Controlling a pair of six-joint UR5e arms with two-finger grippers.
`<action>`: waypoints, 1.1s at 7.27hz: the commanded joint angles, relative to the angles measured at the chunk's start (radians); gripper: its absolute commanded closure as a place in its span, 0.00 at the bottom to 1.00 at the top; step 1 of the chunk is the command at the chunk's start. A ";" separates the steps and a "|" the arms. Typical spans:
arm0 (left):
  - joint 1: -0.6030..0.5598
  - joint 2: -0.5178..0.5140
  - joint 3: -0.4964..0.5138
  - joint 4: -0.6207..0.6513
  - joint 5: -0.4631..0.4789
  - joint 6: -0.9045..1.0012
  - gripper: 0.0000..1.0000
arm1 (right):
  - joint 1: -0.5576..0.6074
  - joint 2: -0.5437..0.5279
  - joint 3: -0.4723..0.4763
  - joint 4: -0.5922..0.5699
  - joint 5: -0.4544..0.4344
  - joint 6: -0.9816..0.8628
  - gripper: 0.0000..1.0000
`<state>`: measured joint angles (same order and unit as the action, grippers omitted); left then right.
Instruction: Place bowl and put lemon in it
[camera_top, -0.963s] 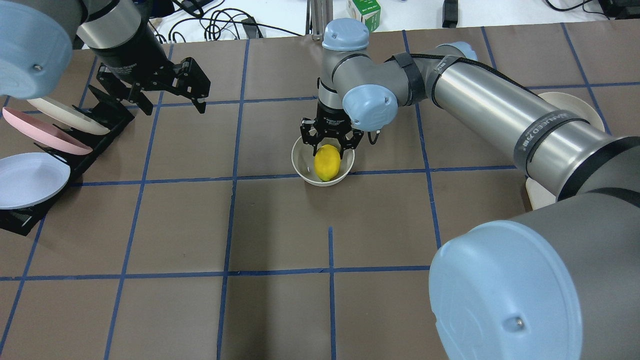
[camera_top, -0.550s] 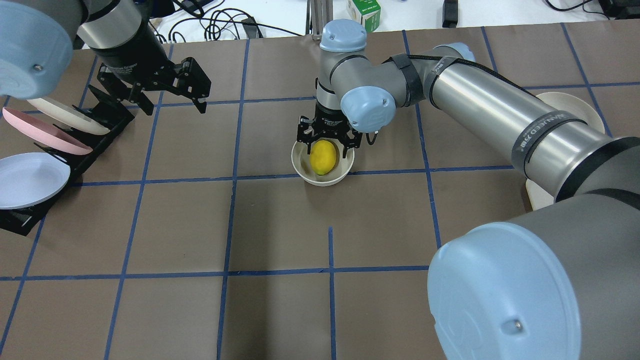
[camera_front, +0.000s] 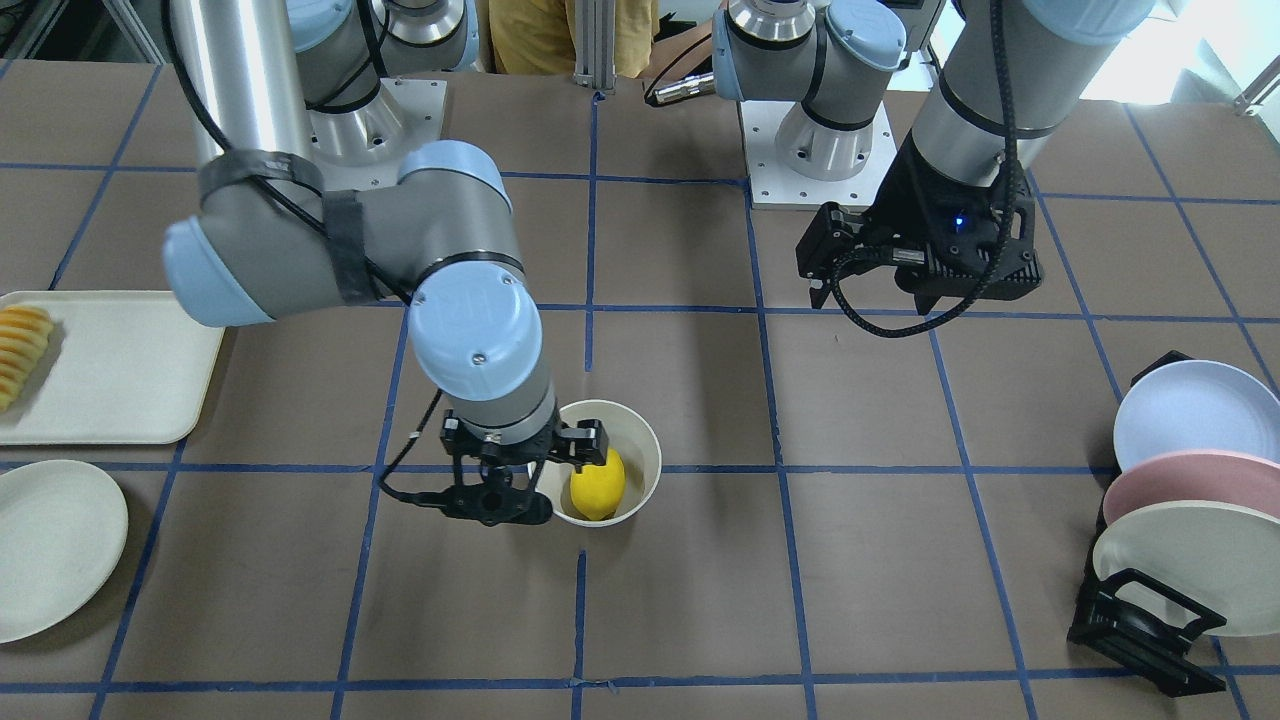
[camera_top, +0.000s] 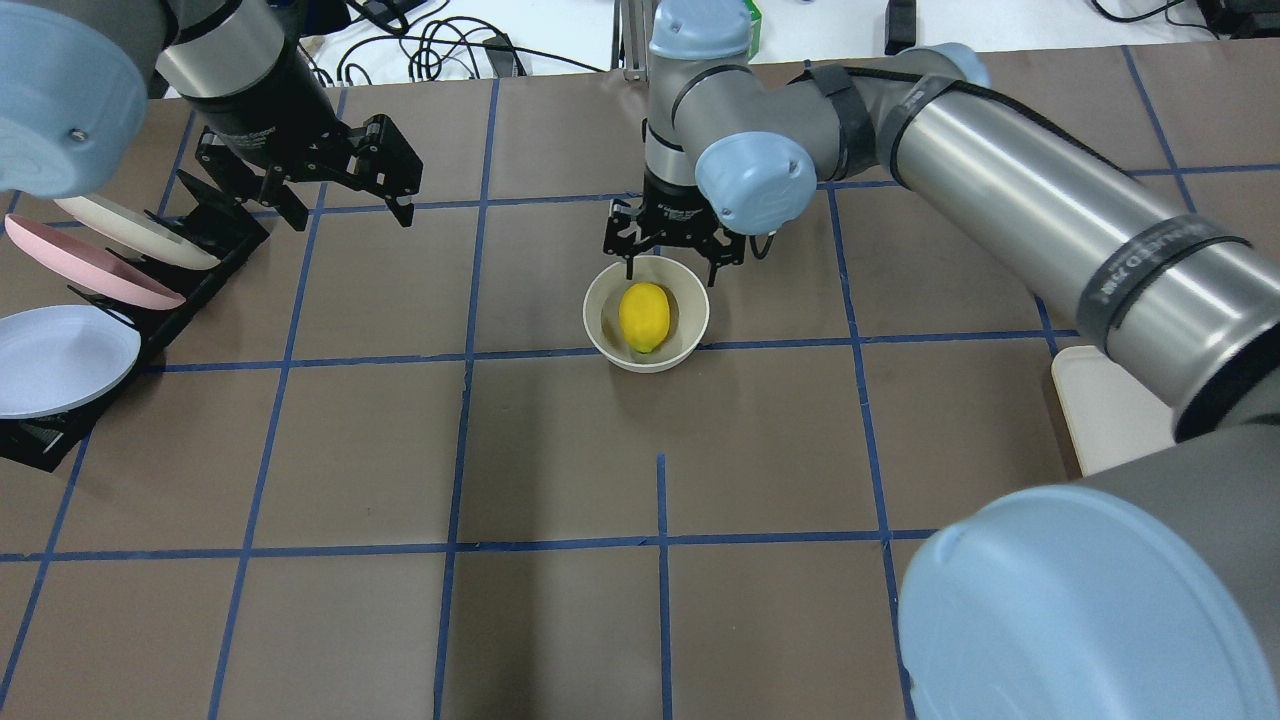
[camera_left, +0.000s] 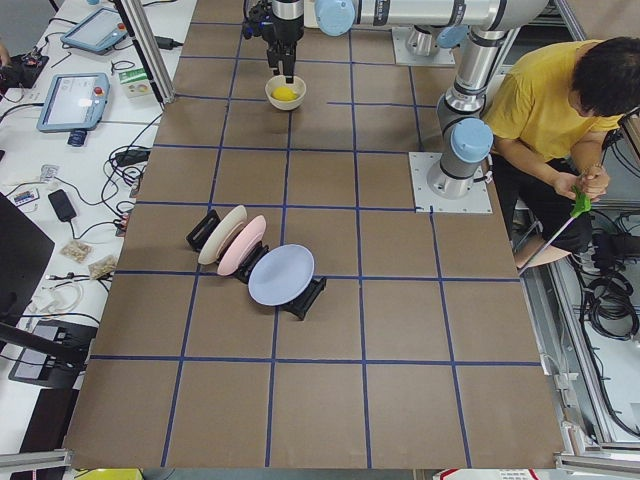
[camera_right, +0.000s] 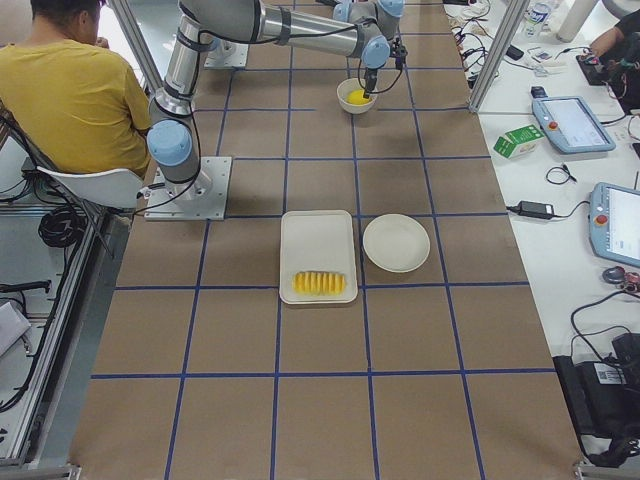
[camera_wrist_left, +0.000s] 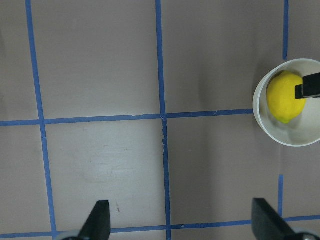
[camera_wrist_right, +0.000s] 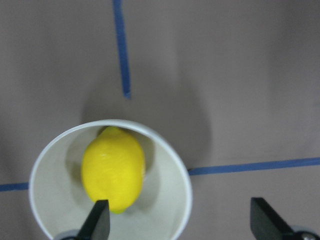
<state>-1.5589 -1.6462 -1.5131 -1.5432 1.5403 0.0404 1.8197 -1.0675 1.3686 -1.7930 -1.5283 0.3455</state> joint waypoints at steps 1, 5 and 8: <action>-0.003 0.000 0.001 0.000 -0.002 -0.004 0.00 | -0.145 -0.099 -0.031 0.142 -0.072 -0.124 0.00; -0.003 0.003 0.001 0.002 0.001 -0.002 0.00 | -0.358 -0.267 -0.020 0.281 -0.079 -0.223 0.00; -0.003 0.003 0.001 0.002 0.001 -0.002 0.00 | -0.314 -0.334 0.024 0.357 -0.064 -0.226 0.00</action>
<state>-1.5616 -1.6426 -1.5125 -1.5420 1.5416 0.0383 1.4786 -1.3819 1.3728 -1.4537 -1.5964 0.1210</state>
